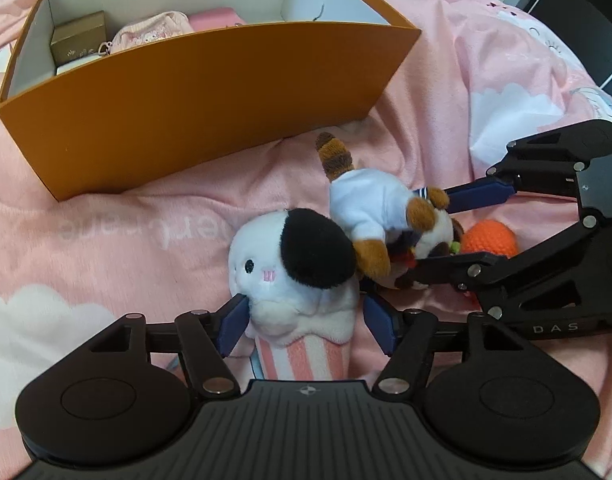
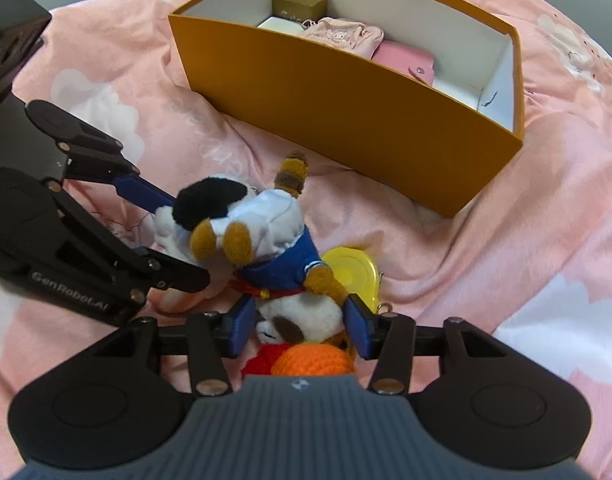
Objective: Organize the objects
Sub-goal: 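Withdraw both tools and move them to the plush toys beside the box, then grasp the white plush with the left tool while the right tool grasps the dog plush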
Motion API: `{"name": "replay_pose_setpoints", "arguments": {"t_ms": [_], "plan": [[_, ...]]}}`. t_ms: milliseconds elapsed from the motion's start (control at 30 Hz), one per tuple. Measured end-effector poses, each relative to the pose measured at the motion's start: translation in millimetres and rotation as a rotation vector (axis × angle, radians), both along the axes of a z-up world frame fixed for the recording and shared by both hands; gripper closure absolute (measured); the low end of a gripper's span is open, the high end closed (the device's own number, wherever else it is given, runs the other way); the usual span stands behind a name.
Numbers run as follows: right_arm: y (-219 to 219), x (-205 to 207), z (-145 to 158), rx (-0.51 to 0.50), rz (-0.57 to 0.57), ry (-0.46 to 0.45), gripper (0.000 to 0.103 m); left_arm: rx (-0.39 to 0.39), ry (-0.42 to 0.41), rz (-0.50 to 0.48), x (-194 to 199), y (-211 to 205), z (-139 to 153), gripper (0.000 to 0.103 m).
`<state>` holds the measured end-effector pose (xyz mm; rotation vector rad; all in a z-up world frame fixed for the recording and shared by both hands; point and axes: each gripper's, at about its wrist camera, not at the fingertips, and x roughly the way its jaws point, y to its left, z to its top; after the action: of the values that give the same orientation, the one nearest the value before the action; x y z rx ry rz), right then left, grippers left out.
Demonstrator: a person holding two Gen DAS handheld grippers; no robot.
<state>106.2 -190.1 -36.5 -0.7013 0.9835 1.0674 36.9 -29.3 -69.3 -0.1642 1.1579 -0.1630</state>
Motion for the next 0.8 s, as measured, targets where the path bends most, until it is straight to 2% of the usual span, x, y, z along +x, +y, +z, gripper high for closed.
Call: {"name": "replay_pose_setpoints", "arguments": {"t_ms": [100,200,400,633,800], "plan": [[5.1,8.6,-5.3,0.002,0.008,0.011,0.046,0.011,0.009,0.022,5.8,1.8,-5.4,0.027],[9.4,17.5,-11.3,0.001,0.007,0.031,0.045,-0.018,0.023,0.056,12.7,6.8,-11.1,0.025],[9.0,32.8,-22.0,0.036,-0.048,0.147,0.041,-0.088,0.041,0.108,18.3,18.7,-20.5,0.025],[5.4,35.6,-23.2,0.065,-0.090,0.177,0.050,-0.126,0.026,0.137,12.6,26.2,-18.2,0.029],[-3.5,37.9,-12.4,0.103,-0.157,0.187,0.052,-0.159,0.000,0.160,5.2,30.8,-8.8,0.031]]}}
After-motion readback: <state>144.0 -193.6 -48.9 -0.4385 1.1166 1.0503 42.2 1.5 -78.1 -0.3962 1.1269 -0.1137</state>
